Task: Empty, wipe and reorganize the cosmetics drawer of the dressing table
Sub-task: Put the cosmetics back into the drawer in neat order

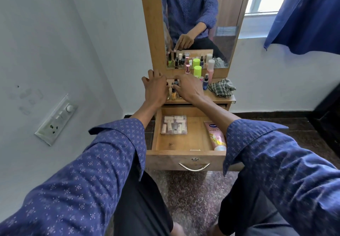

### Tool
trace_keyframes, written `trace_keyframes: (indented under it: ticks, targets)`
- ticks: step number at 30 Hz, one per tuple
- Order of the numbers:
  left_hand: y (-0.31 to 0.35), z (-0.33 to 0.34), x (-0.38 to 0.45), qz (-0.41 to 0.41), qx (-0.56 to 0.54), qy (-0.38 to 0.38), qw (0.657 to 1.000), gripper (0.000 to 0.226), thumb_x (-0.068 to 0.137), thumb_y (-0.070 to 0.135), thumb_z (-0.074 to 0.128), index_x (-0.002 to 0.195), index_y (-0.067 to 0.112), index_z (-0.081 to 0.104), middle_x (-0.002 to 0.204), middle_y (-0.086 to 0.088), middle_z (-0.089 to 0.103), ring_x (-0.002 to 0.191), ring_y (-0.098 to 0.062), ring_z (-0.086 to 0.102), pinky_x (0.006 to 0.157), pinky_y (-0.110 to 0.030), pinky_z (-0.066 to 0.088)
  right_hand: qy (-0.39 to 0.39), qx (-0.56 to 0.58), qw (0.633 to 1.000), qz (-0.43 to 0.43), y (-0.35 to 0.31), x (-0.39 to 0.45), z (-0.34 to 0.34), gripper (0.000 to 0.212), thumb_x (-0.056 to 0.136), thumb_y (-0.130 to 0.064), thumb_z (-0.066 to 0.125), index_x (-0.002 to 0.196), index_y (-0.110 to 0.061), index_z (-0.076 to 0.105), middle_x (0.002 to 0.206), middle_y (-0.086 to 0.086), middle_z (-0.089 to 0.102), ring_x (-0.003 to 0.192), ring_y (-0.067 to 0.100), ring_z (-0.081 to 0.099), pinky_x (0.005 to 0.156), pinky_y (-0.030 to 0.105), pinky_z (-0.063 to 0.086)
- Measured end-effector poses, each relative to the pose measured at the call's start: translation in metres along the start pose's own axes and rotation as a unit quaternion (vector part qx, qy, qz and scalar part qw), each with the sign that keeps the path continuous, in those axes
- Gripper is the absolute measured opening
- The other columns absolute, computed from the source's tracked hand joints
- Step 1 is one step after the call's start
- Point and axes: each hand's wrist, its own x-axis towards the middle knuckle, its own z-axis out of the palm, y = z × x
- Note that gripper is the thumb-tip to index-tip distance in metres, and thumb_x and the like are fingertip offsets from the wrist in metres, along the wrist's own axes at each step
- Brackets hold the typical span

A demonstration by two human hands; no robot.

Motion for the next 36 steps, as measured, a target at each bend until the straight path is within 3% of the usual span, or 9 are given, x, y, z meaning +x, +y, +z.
trace_keyframes:
  ticks: [11, 17, 22, 27, 32, 36]
  targets:
    - [-0.003, 0.002, 0.007, -0.023, -0.032, -0.005, 0.999, 0.013, 0.095, 0.02, 0.071, 0.105, 0.017, 0.079, 0.129, -0.007, 0.058, 0.125, -0.032, 0.043, 0.095, -0.05, 0.033, -0.018, 0.018, 1.0, 0.006, 0.001, 0.0, 0.0, 0.012, 0.094, -0.032, 0.073, 0.099, -0.021, 0.074, 0.094, 0.001, 0.076, 0.085, 0.021, 0.071, 0.068, 0.031, 0.051]
    - [-0.008, -0.002, -0.005, 0.037, -0.098, 0.05, 0.993, 0.016, 0.097, 0.024, 0.068, 0.109, 0.017, 0.076, 0.121, -0.003, 0.059, 0.12, -0.028, 0.046, 0.095, -0.045, 0.038, -0.02, 0.061, 0.998, -0.004, 0.006, -0.016, -0.008, 0.01, 0.097, -0.028, 0.069, 0.1, -0.018, 0.072, 0.078, -0.01, 0.071, 0.075, 0.013, 0.067, 0.063, 0.028, 0.045]
    - [-0.014, -0.013, -0.026, 0.112, -0.139, 0.068, 0.982, 0.013, 0.095, 0.022, 0.07, 0.105, 0.015, 0.074, 0.109, -0.002, 0.06, 0.11, -0.023, 0.049, 0.089, -0.037, 0.045, -0.029, 0.062, 0.998, -0.008, 0.01, -0.03, -0.017, 0.009, 0.095, -0.029, 0.07, 0.099, -0.021, 0.074, 0.081, -0.008, 0.075, 0.074, 0.011, 0.069, 0.054, 0.021, 0.044]
    - [-0.024, -0.009, -0.063, 0.127, -0.173, 0.036, 0.976, 0.01, 0.096, 0.017, 0.069, 0.104, 0.012, 0.072, 0.109, -0.001, 0.063, 0.108, -0.018, 0.053, 0.08, -0.029, 0.045, -0.062, 0.066, 0.996, 0.003, 0.011, -0.051, -0.016, 0.01, 0.093, -0.035, 0.073, 0.099, -0.027, 0.074, 0.088, -0.01, 0.073, 0.078, 0.011, 0.068, 0.067, 0.038, 0.061]
    - [-0.037, 0.012, -0.096, 0.087, -0.191, -0.03, 0.977, 0.014, 0.098, 0.025, 0.067, 0.104, 0.014, 0.073, 0.106, 0.0, 0.067, 0.101, -0.017, 0.057, 0.074, -0.027, 0.037, -0.112, 0.066, 0.991, 0.0, 0.004, -0.073, -0.009, 0.006, 0.094, -0.033, 0.072, 0.095, -0.027, 0.072, 0.088, -0.009, 0.072, 0.079, 0.013, 0.067, 0.064, 0.03, 0.053]
    - [-0.041, 0.022, -0.118, 0.059, -0.19, -0.059, 0.978, 0.009, 0.097, 0.024, 0.068, 0.097, 0.016, 0.071, 0.101, 0.0, 0.067, 0.096, -0.019, 0.057, 0.073, -0.032, 0.037, -0.159, 0.073, 0.984, 0.022, -0.006, -0.089, 0.008, 0.005, 0.091, -0.032, 0.072, 0.095, -0.028, 0.072, 0.091, -0.008, 0.074, 0.082, 0.015, 0.07, 0.073, 0.037, 0.06]
